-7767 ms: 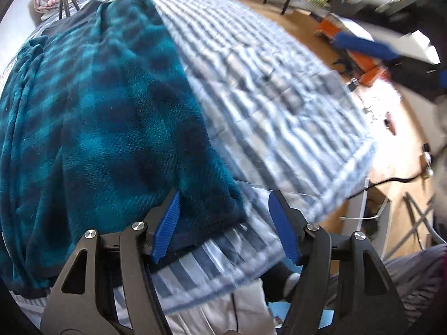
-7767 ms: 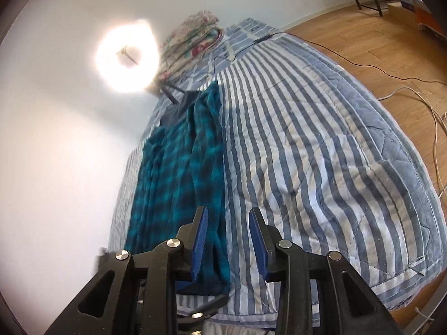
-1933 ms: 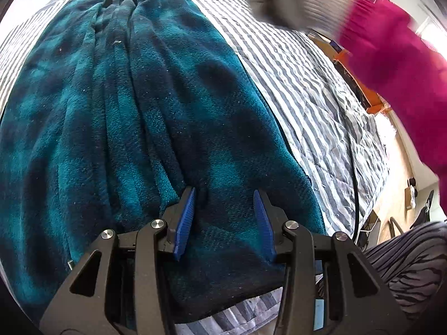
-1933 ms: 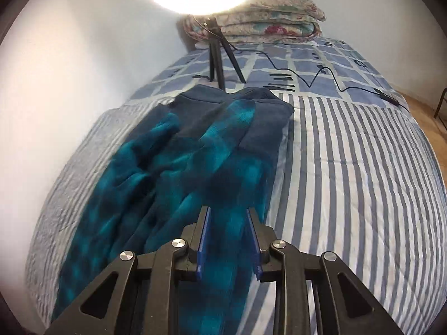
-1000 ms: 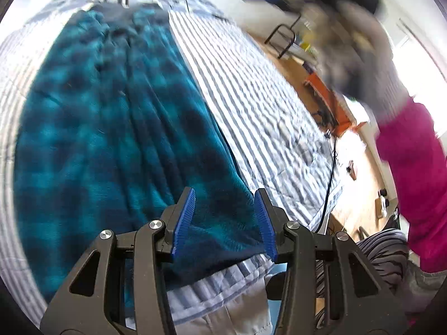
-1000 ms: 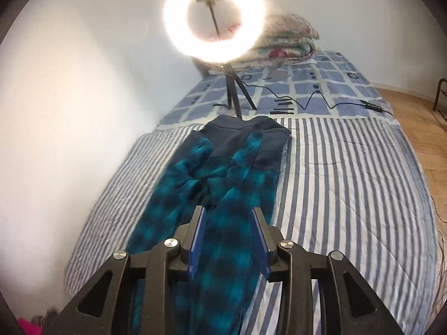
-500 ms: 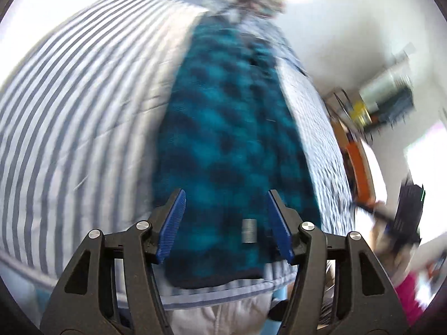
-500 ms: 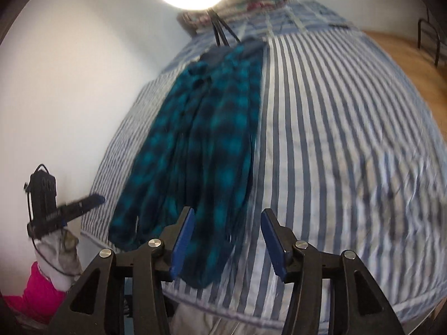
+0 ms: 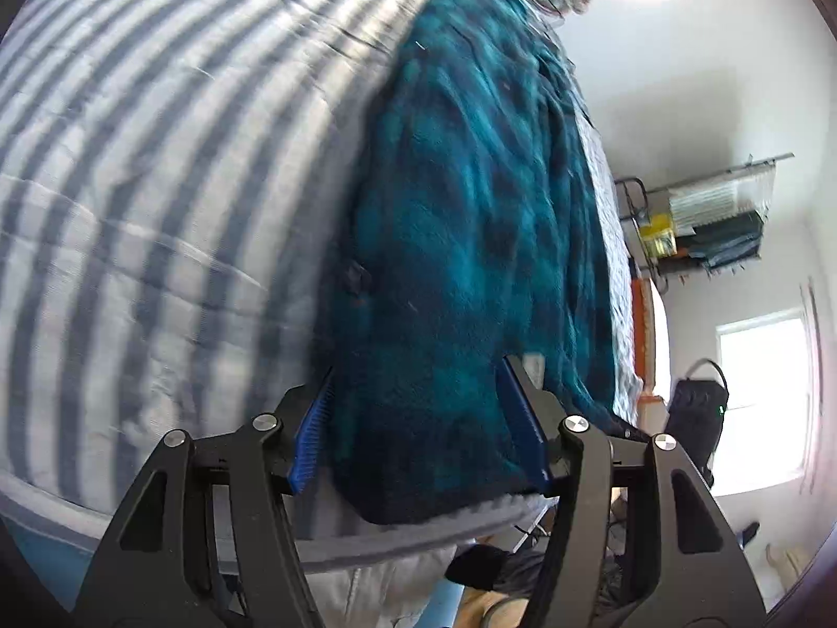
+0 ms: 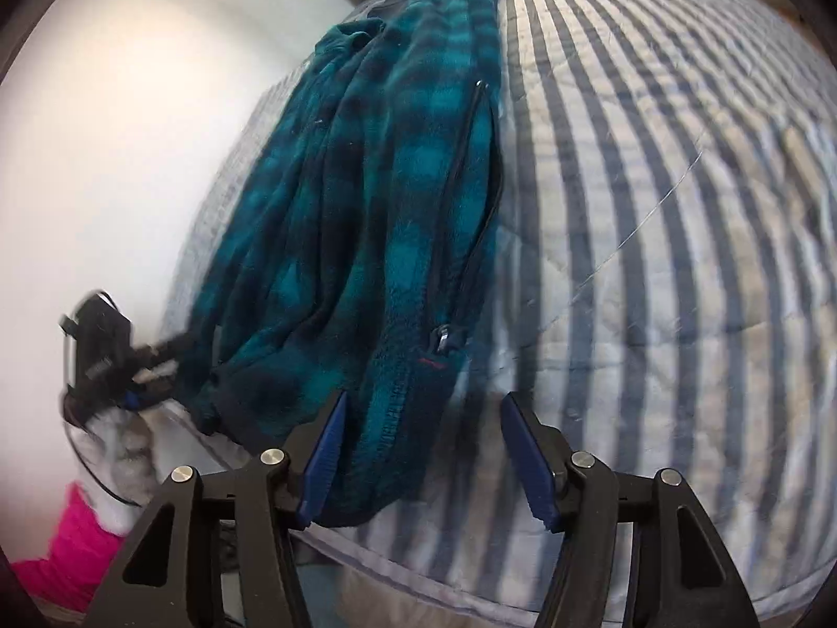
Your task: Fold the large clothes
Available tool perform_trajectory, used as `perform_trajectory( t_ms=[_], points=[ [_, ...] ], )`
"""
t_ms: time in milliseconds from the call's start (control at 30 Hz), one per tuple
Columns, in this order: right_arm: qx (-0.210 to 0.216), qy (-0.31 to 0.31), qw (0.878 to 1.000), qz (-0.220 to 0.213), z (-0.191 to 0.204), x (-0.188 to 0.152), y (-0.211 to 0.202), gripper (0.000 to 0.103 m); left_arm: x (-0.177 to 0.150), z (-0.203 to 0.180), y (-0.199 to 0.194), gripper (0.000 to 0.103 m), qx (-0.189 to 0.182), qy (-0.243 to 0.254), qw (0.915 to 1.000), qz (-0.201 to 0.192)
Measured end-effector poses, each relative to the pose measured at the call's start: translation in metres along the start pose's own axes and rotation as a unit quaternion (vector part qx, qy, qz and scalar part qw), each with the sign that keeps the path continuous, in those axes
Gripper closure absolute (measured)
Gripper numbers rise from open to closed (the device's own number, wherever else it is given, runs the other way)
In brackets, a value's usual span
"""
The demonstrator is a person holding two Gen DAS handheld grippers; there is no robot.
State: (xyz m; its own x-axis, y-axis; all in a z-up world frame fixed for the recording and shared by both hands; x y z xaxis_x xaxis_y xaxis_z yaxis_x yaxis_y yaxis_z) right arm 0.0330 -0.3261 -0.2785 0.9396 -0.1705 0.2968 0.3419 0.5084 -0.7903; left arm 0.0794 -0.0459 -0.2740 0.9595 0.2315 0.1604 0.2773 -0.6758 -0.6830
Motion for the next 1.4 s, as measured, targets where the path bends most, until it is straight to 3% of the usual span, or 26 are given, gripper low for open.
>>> perform_trajectory(
  t_ms=[100, 267, 333, 400, 533, 833, 1067, 1400],
  points=[
    [0.063, 0.019, 0.998, 0.015, 0.010, -0.004, 0.003, 0.054, -0.007, -0.011, 0.005, 0.043, 0.009, 0.033, 0.9994, 0.006],
    [0.061, 0.001, 0.998, 0.020, 0.016, -0.007, 0.019, 0.054, -0.006, -0.012, 0.012, 0.069, 0.009, 0.030, 0.9994, 0.010],
    [0.068, 0.006, 0.997, 0.021, 0.017, -0.005, 0.021, 0.068, -0.007, -0.011, 0.009, 0.082, 0.003, 0.023, 0.9997, 0.009],
    [0.070, 0.007, 0.997, 0.021, 0.018, -0.004, 0.021, 0.079, -0.006, -0.008, 0.000, 0.085, -0.007, 0.018, 0.9998, 0.007],
    [0.107, 0.019, 0.994, 0.007, 0.017, 0.000, 0.001, 0.087, -0.005, -0.017, -0.015, 0.088, -0.038, 0.003, 0.9993, 0.000],
    [0.161, 0.041, 0.986, -0.017, 0.031, 0.016, -0.032, 0.089, 0.019, -0.057, -0.042, 0.089, -0.090, -0.005, 0.9956, -0.025],
    [0.184, 0.081, 0.979, -0.039, 0.032, 0.044, -0.053, 0.090, 0.063, -0.083, -0.043, 0.089, -0.072, 0.000, 0.9963, -0.046],
    [0.141, 0.085, 0.983, -0.084, 0.033, 0.124, -0.050, 0.090, 0.142, -0.096, -0.030, 0.089, -0.053, -0.020, 0.9950, -0.082]
  ],
)
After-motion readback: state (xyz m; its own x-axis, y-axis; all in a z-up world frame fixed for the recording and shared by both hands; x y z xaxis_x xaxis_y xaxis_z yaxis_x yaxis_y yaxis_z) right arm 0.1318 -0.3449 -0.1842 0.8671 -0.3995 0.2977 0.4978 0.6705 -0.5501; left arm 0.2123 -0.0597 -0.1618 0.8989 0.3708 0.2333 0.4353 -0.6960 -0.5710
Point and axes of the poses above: each gripper's, at about its wrist camera, not at the fingertips, and y roughly the way its jaws point, z to its left, x to its top, the point moved 6 cm from there along y, roughly the way its jaws point, and after that the axes turned 1 degree about x, right-handed, at the moved point
